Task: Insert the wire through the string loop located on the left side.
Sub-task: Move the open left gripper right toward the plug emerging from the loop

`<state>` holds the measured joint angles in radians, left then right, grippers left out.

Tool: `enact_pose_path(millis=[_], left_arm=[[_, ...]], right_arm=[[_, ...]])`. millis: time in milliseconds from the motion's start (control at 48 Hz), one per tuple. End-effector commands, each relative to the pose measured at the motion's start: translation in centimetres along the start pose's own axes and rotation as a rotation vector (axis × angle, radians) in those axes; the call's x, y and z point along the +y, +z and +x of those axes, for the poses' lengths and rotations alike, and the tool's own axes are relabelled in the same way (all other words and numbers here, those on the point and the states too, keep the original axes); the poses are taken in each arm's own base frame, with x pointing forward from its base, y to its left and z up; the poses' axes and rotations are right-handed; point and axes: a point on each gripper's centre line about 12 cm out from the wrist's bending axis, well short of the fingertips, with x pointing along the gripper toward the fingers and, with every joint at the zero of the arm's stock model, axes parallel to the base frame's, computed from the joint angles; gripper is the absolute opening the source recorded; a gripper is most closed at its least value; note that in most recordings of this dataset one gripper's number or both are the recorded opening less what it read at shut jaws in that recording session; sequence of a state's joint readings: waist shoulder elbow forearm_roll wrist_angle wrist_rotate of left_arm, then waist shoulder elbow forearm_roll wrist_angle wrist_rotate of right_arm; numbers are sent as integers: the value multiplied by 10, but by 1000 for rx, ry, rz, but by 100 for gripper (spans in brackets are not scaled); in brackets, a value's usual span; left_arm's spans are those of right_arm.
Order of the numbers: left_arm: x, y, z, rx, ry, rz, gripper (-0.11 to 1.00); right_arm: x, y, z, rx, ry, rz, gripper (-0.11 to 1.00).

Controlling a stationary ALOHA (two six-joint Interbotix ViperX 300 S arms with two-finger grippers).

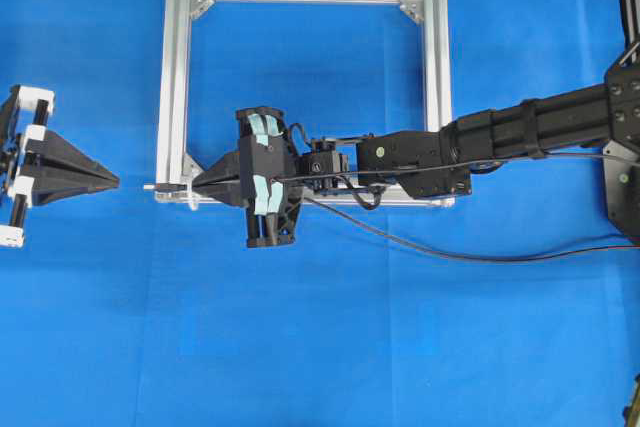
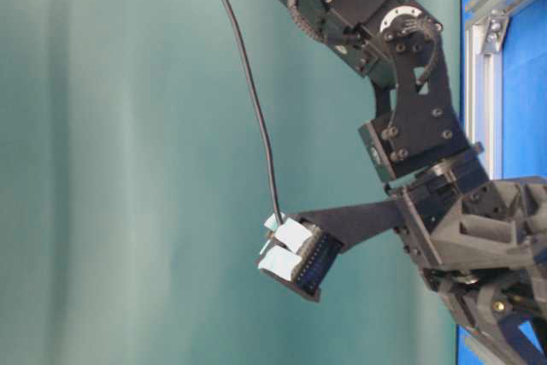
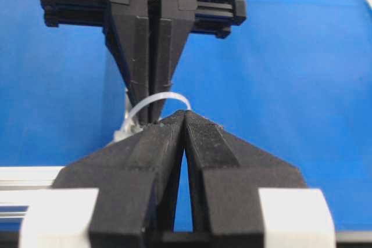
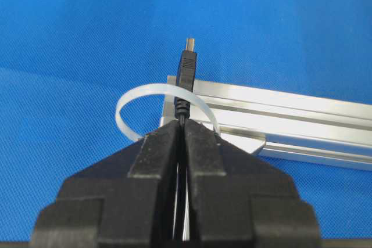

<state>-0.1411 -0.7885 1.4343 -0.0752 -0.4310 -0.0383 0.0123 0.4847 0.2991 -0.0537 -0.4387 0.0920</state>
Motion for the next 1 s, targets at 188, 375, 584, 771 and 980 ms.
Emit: enact_pose_path(millis=[188,375,584,771,980], left_arm=[[1,4,2,-13,4,3,0],[1,4,2,-16,4,-5,26],[0,6,3,-20,3,-8,86],[0,6,3,-19,3,-8,85],[4,-6,14,48,27,-12,86]], right_arm=[[2,18,-1,-44,4,0,0],[1,18,-1,-43,2,1,0],[1,18,-1,-43,2,1,0],[2,17,-2,-41,3,0,0],[1,19,-1,-46,3,-1,0]])
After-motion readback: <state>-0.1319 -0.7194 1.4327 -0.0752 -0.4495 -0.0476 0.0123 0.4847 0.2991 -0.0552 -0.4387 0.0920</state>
